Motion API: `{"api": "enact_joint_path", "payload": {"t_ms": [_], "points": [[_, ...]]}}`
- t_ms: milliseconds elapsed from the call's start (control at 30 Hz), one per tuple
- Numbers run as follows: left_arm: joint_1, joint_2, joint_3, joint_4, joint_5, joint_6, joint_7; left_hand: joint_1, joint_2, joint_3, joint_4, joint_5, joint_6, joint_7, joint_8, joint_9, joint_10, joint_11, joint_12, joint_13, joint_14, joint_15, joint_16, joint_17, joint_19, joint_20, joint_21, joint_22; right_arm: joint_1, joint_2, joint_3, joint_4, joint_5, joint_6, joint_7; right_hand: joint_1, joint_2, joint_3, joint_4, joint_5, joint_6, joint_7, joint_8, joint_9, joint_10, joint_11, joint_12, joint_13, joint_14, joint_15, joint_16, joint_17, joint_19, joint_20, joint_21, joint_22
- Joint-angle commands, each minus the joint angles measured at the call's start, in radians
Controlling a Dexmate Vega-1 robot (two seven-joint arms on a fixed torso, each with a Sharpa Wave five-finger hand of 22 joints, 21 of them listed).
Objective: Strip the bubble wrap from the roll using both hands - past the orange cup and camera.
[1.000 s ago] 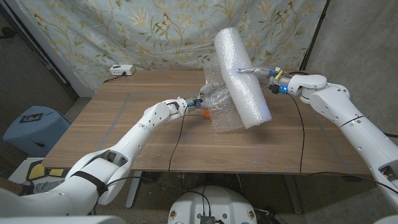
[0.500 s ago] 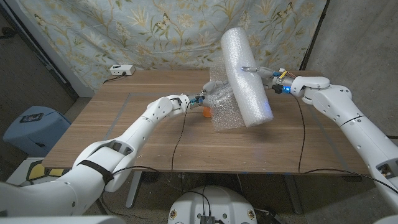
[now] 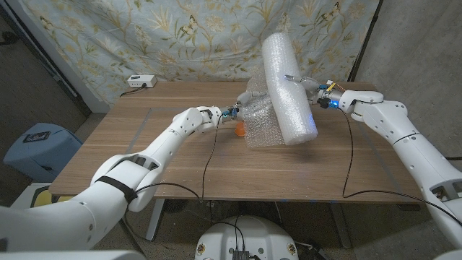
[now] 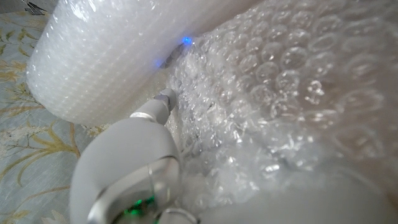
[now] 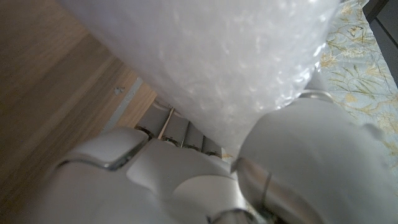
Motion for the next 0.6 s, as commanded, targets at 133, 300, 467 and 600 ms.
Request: {"api": "enact_joint_path", "payload": {"t_ms": [133, 300, 467, 600], "points": [[-0.051, -0.033, -0.008, 0.094, 0.036, 0.004, -0.045, 0.011, -0.001, 0.005, 0.002, -0.004, 0.008, -0.004, 0.001, 0.005, 0.014, 0.000, 0.001, 0.007, 0.012, 0.000, 0.004, 0.001, 0.004, -0.006, 0.008, 0.006, 0.012, 0.048, 0.033, 0.095, 0.059, -0.024, 0.042, 0.154, 0.163, -0.004, -0.002, 0.006, 0.010, -0.002, -0.004, 0.004, 0.053, -0.050, 0.008, 0.001, 0.051, -0.153, -0.003, 0.006, 0.000, 0.000, 0.010, 0.002], [-0.066, -0.042, -0.009, 0.120, 0.050, 0.004, -0.058, 0.011, -0.002, 0.005, 0.004, -0.005, 0.009, -0.005, 0.001, 0.006, 0.014, 0.000, 0.001, 0.009, 0.012, 0.000, 0.004, 0.002, 0.005, -0.007, 0.012, 0.006, 0.005, 0.059, 0.046, 0.113, 0.072, -0.025, 0.050, 0.153, 0.162, -0.006, -0.002, 0.006, 0.007, 0.001, -0.006, 0.004, 0.051, -0.048, 0.008, 0.001, 0.048, -0.154, -0.006, 0.007, -0.002, 0.001, 0.010, 0.002], [-0.083, -0.052, -0.011, 0.149, 0.063, 0.006, -0.068, 0.012, -0.002, 0.004, 0.005, -0.005, 0.008, -0.004, -0.001, 0.006, 0.014, -0.002, 0.000, 0.010, 0.012, -0.001, 0.004, 0.003, 0.004, -0.007, 0.014, 0.006, 0.002, 0.075, 0.056, 0.137, 0.089, -0.028, 0.058, 0.152, 0.164, -0.007, -0.001, 0.005, 0.006, -0.001, -0.008, 0.005, 0.047, -0.045, 0.006, 0.000, 0.046, -0.151, -0.010, 0.005, -0.006, 0.001, 0.009, 0.002], [-0.090, -0.056, -0.013, 0.157, 0.072, 0.007, -0.070, 0.013, -0.003, 0.004, 0.006, -0.006, 0.010, -0.004, -0.001, 0.007, 0.015, -0.003, -0.001, 0.012, 0.014, 0.000, 0.004, 0.003, 0.003, -0.008, 0.017, 0.006, 0.003, 0.086, 0.062, 0.159, 0.097, -0.033, 0.066, 0.153, 0.164, -0.007, -0.002, 0.006, 0.004, 0.001, -0.010, 0.005, 0.045, -0.043, 0.006, 0.001, 0.046, -0.151, -0.011, 0.005, -0.007, 0.001, 0.010, 0.002]]}}
